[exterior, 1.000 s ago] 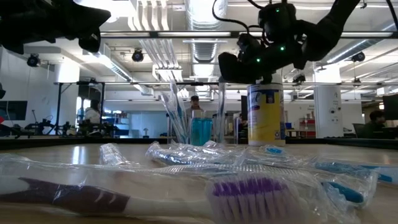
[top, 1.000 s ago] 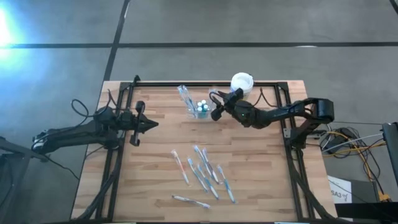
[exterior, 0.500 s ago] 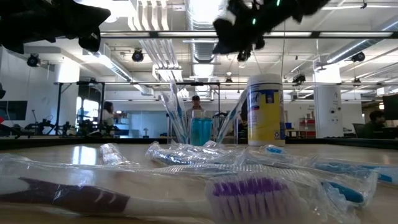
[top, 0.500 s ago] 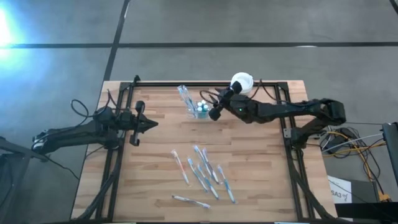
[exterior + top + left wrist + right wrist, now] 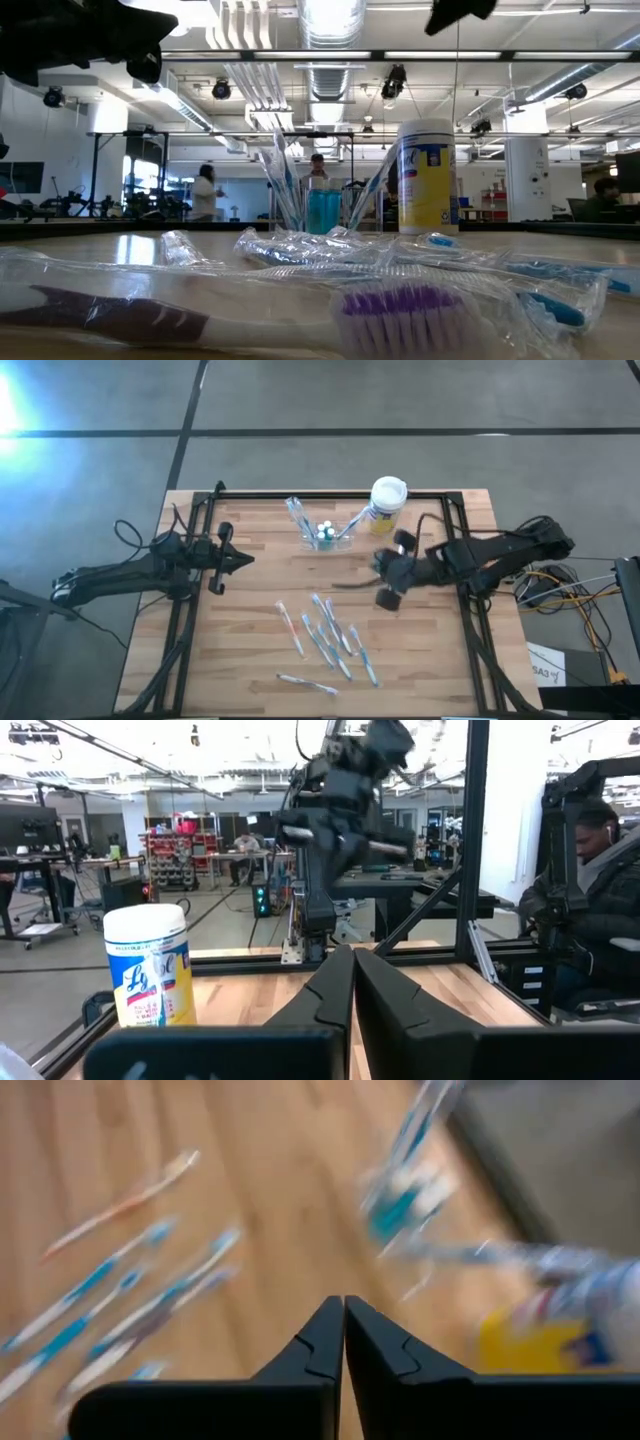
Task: Pick & Place toothbrushing station
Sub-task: Put the blue toothbrush into the transparent toothbrush holder
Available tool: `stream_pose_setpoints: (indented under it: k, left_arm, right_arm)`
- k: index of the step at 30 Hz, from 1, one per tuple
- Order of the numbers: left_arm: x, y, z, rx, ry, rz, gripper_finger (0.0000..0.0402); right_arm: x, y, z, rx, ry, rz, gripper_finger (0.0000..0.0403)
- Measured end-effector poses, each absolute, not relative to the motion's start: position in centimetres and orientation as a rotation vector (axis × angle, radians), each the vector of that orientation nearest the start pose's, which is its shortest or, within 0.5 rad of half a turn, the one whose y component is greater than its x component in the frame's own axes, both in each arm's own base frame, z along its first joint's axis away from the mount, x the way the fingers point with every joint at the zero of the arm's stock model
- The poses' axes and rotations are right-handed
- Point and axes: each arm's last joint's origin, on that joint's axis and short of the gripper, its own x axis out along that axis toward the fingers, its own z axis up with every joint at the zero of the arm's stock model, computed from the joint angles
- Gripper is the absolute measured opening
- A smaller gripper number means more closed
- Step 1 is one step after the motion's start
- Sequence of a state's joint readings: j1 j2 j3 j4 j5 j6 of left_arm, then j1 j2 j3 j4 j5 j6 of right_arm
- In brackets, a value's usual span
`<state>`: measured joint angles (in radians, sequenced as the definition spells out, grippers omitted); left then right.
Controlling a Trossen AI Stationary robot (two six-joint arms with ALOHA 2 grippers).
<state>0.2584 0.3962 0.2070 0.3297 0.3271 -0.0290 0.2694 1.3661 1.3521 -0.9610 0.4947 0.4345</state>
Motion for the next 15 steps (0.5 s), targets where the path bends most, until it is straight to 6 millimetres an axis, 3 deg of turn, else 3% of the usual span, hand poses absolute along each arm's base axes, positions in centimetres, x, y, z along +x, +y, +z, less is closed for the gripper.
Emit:
stream_pose_setpoints:
  k: [8,15]
  left_arm:
    - [12.0,2.3,23.4,0.006,-0.160,-0.058,0.0010]
    - [12.1,2.3,23.4,0.001,-0.159,-0.059,0.0013]
  right_arm:
    - [26.9,8.8,28.2,0.194,1.040,-0.338,0.0018]
    - [28.6,10.6,24.7,0.295,1.161,-0.316,0.0109]
